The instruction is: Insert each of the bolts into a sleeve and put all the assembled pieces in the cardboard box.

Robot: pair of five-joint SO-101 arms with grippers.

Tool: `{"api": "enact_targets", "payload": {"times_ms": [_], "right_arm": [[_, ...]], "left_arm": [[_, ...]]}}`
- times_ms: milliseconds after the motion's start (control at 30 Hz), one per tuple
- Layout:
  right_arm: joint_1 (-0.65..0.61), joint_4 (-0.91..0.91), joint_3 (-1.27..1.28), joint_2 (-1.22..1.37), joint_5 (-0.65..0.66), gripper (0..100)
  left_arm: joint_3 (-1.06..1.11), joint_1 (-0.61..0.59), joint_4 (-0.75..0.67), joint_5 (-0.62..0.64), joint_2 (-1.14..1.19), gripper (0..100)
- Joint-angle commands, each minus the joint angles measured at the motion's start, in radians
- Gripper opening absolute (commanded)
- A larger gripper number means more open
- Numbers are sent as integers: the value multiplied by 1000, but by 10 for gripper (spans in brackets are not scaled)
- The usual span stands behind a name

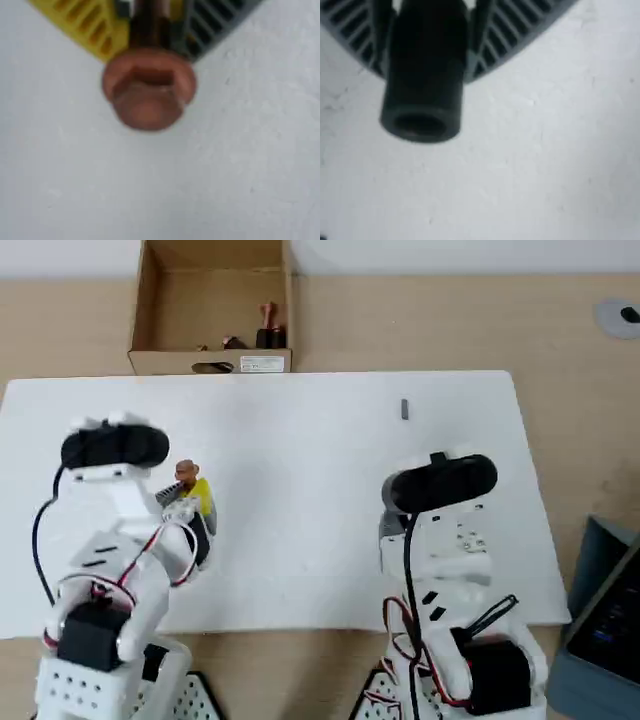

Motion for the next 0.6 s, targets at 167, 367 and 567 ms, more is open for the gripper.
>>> {"api": "enact_targets", "payload": {"times_ms": [167,367,567], "right_arm": [[-8,-38,65,-171,25,9],[-8,-84,173,-309,92,9],[-8,-153,239,-320,98,9]], "left_arm": [[256,34,-187,8,-329,2],[292,84,-192,100,-352,2],[302,86,-319,207,-352,2]]}}
